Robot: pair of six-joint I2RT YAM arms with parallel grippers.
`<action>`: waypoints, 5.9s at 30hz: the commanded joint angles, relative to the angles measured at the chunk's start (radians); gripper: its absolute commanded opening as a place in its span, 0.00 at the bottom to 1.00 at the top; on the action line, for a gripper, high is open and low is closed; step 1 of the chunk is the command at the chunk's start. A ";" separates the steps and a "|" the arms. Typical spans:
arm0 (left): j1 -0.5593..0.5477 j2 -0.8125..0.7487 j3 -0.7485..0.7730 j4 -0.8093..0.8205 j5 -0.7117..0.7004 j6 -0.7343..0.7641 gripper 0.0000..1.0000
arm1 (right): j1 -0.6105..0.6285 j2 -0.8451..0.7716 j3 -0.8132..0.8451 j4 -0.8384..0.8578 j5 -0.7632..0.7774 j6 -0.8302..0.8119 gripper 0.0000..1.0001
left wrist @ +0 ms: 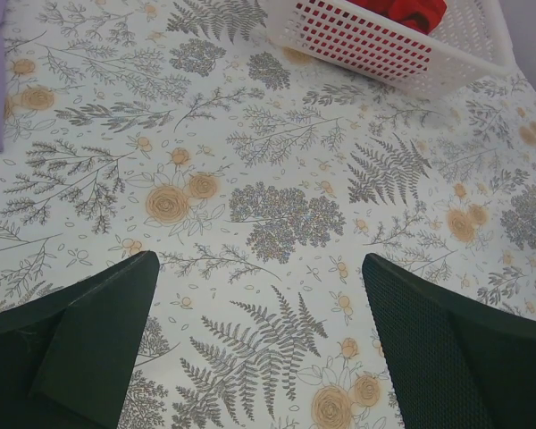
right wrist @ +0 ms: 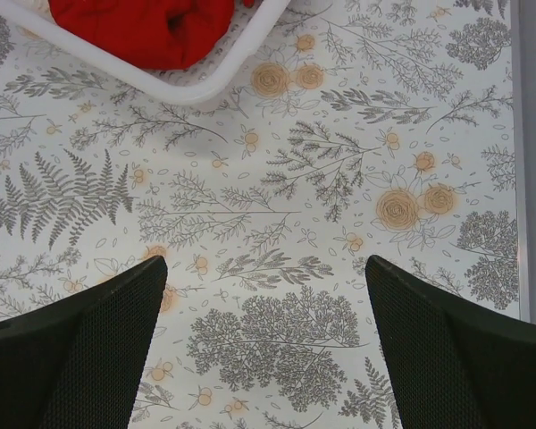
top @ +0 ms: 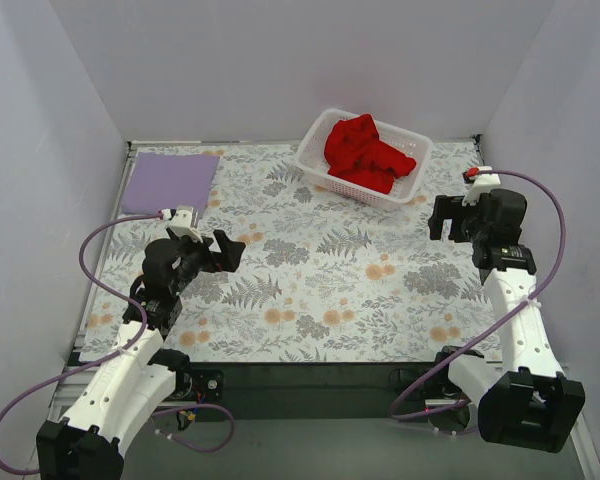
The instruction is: Fold and stack the t-shirts
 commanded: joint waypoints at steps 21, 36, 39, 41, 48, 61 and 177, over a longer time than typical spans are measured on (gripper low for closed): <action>0.001 0.024 0.037 0.003 0.020 0.031 0.98 | 0.102 0.189 0.268 -0.235 -0.692 -0.602 0.98; 0.001 0.019 0.037 0.008 0.026 0.034 0.98 | 0.257 0.470 0.536 -0.321 -0.515 -0.591 0.98; 0.001 0.019 0.037 0.008 0.023 0.036 0.98 | 0.275 0.508 0.569 -0.321 -0.494 -0.577 0.98; 0.001 0.019 0.035 0.008 0.023 0.036 0.98 | 0.277 0.522 0.575 -0.321 -0.486 -0.574 0.98; 0.001 0.028 0.037 0.009 0.024 0.037 0.98 | 0.298 0.609 0.662 -0.316 -0.452 -0.533 0.98; 0.003 0.045 0.037 0.012 0.027 0.044 0.98 | 0.321 0.850 0.880 -0.259 -0.293 -0.349 0.98; 0.001 0.036 0.034 0.021 0.086 0.060 0.97 | 0.487 0.966 0.787 -0.065 0.080 -0.440 0.01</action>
